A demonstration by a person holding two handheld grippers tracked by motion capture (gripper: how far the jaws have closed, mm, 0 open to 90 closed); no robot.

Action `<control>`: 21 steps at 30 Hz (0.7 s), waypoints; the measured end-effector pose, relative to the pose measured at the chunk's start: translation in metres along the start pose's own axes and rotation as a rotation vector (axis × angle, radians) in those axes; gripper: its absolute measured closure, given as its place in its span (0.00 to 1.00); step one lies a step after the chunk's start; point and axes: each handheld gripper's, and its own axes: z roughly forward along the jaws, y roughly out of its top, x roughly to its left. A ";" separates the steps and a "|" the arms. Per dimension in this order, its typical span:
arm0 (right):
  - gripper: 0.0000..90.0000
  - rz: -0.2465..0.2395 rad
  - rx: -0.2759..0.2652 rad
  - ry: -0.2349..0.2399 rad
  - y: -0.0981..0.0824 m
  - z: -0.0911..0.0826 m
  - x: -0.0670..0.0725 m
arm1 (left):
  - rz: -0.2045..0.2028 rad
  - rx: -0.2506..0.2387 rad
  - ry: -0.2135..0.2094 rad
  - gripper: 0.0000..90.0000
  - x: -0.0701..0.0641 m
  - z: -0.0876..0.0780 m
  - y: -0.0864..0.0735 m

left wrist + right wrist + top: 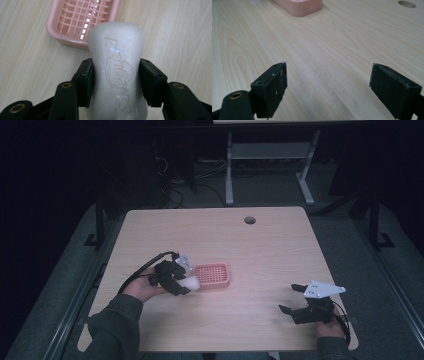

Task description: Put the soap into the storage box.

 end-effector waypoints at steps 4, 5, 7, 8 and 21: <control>0.15 -0.004 -0.006 0.000 0.000 0.000 -0.001 | 0.013 -0.002 0.003 0.54 0.002 -0.004 0.007; 0.15 -0.002 -0.007 0.000 0.000 0.000 -0.001 | 0.014 -0.004 0.001 0.55 0.003 -0.004 0.009; 0.15 -0.002 -0.007 -0.001 0.000 0.000 -0.001 | 0.021 -0.002 0.003 0.55 0.003 -0.004 0.012; 0.15 -0.002 -0.007 0.000 0.000 0.000 -0.001 | 0.023 -0.002 0.002 0.55 0.004 -0.004 0.014; 0.15 -0.003 -0.007 0.000 0.000 -0.001 -0.001 | 0.035 0.005 -0.008 0.55 0.008 0.001 0.030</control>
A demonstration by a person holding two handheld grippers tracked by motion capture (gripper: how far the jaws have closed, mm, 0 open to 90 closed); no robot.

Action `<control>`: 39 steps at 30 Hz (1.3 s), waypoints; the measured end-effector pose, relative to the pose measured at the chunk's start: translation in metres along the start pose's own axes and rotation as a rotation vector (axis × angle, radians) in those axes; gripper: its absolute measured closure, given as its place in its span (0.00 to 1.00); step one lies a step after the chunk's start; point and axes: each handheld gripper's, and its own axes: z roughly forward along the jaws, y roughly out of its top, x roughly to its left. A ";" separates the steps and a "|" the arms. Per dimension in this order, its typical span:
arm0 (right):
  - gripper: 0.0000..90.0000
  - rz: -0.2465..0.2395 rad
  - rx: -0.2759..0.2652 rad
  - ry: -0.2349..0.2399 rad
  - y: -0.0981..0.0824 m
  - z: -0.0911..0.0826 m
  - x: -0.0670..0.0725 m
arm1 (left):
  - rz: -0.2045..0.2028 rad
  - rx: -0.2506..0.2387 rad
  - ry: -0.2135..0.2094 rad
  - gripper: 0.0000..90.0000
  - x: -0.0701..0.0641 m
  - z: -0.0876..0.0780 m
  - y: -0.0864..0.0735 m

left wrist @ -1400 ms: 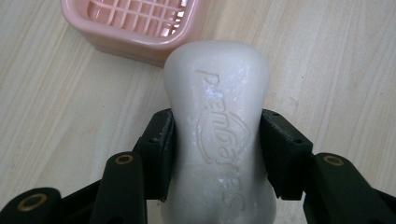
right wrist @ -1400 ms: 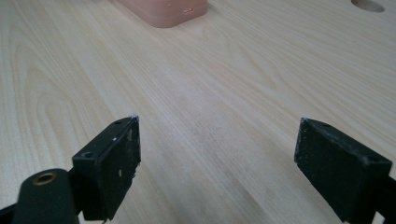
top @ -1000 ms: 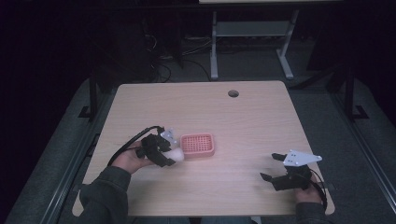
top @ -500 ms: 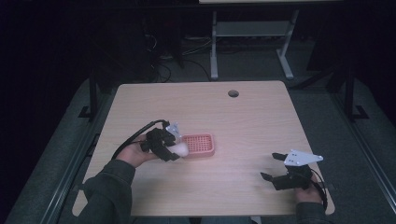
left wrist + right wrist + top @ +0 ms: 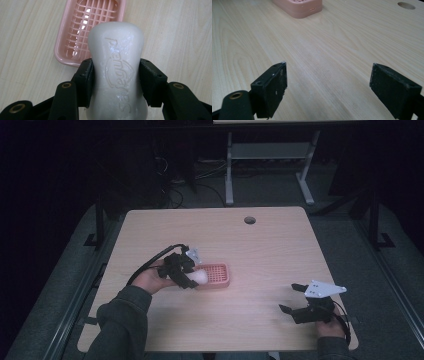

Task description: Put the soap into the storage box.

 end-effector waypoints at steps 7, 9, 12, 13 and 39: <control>0.15 -0.009 0.001 0.001 0.000 0.000 0.000 | -0.003 -0.005 -0.003 0.55 0.005 0.001 0.006; 0.15 -0.010 -0.002 0.000 0.000 0.000 0.000 | -0.005 -0.004 -0.003 0.55 0.007 0.002 0.007; 0.15 -0.010 -0.003 0.000 0.000 0.000 0.000 | -0.003 0.002 -0.003 0.55 0.009 0.005 0.011; 0.15 -0.010 -0.003 0.000 0.000 0.000 0.000 | -0.002 -0.001 -0.004 0.55 0.010 0.006 0.012; 0.15 -0.005 -0.008 0.002 -0.001 -0.001 -0.001 | -0.009 0.010 -0.038 0.55 0.031 0.035 0.040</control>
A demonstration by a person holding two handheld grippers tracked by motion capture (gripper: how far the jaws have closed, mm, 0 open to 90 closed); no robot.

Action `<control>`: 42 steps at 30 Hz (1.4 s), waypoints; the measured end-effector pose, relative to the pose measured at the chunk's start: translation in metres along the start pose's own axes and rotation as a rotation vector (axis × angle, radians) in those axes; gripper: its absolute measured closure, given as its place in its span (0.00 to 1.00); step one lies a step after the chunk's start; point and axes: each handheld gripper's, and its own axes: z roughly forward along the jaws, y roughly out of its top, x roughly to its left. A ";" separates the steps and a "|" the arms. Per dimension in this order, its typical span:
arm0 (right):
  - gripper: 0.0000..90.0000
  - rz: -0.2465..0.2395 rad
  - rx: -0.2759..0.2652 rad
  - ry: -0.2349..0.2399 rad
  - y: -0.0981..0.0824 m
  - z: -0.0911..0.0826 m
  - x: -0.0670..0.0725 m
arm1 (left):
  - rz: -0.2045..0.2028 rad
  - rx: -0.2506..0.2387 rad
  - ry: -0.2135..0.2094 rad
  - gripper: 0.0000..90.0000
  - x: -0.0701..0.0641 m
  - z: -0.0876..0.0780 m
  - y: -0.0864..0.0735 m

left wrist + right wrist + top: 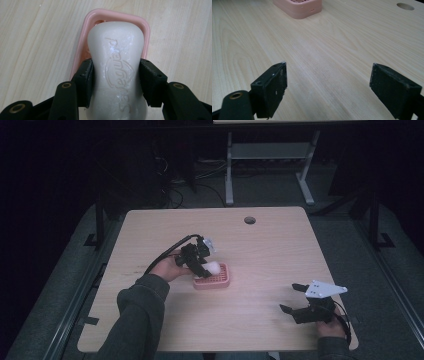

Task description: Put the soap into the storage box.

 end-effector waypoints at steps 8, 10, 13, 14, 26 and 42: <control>0.15 -0.003 -0.001 0.002 0.000 0.000 0.000 | -0.004 0.006 -0.005 0.55 0.003 0.012 0.003; 0.15 -0.003 -0.002 0.001 0.000 0.000 0.000 | -0.005 0.007 -0.008 0.55 0.004 0.014 0.003; 0.15 -0.003 -0.001 0.002 0.000 0.000 0.000 | -0.002 0.013 -0.010 0.55 0.006 0.017 0.003; 0.15 -0.003 -0.001 0.002 0.000 0.000 0.000 | -0.003 0.015 -0.013 0.54 0.006 0.018 0.003; 0.15 -0.002 -0.001 0.004 0.000 0.000 0.000 | 0.008 0.039 -0.019 0.54 0.007 0.027 0.005; 0.15 -0.003 -0.001 0.003 0.000 0.001 0.000 | 0.009 0.057 -0.017 0.54 0.007 0.030 0.006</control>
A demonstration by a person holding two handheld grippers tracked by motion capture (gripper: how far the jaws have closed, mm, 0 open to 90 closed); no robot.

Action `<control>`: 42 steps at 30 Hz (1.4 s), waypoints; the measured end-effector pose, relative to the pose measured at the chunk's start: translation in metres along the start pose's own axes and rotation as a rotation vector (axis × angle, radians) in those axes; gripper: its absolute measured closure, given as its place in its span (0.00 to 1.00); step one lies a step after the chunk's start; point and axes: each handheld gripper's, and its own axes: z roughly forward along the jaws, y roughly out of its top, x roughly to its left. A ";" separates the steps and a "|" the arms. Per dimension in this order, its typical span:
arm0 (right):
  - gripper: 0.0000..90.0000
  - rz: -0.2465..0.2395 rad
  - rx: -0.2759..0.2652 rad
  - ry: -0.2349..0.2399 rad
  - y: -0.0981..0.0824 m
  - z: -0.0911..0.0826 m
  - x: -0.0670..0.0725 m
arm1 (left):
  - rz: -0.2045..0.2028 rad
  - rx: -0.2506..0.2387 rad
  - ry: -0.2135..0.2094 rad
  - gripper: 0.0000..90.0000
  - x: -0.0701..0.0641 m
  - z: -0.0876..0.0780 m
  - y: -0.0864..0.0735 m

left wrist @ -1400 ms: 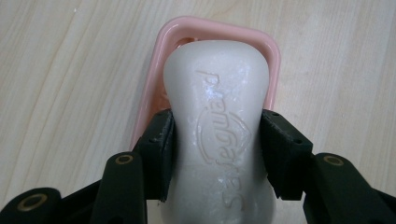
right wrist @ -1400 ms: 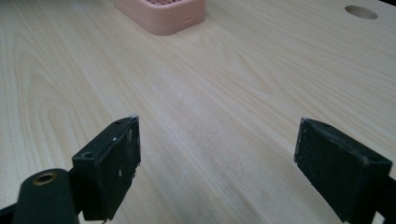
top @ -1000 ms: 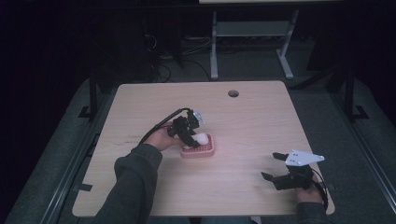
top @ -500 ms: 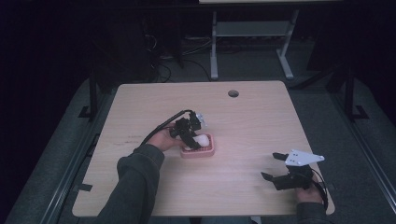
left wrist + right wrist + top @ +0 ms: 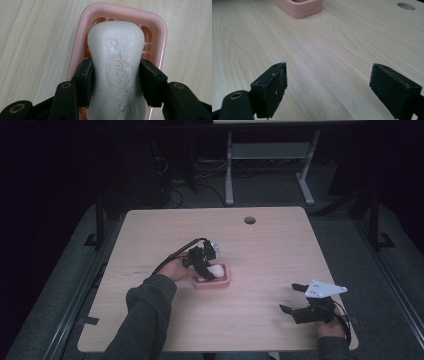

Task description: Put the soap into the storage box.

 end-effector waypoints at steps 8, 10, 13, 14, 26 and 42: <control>0.15 0.002 0.004 0.001 0.000 0.000 0.000 | 0.003 0.016 0.013 0.54 -0.001 0.003 0.000; 0.15 0.002 0.004 0.001 0.000 0.000 0.000 | 0.002 0.016 0.015 0.54 -0.001 0.003 0.000; 0.15 0.002 0.005 0.002 0.000 0.001 0.000 | 0.005 0.022 0.018 0.54 -0.001 0.003 0.000; 0.15 0.002 0.006 0.003 0.000 0.001 0.000 | 0.006 0.023 0.021 0.54 -0.001 0.003 0.000; 0.15 0.005 0.011 0.001 0.000 0.001 0.000 | 0.001 0.009 0.032 0.44 -0.004 -0.001 0.001; 0.15 -0.001 0.012 -0.002 0.001 0.001 0.000 | 0.004 -0.023 0.066 0.39 -0.012 -0.018 -0.002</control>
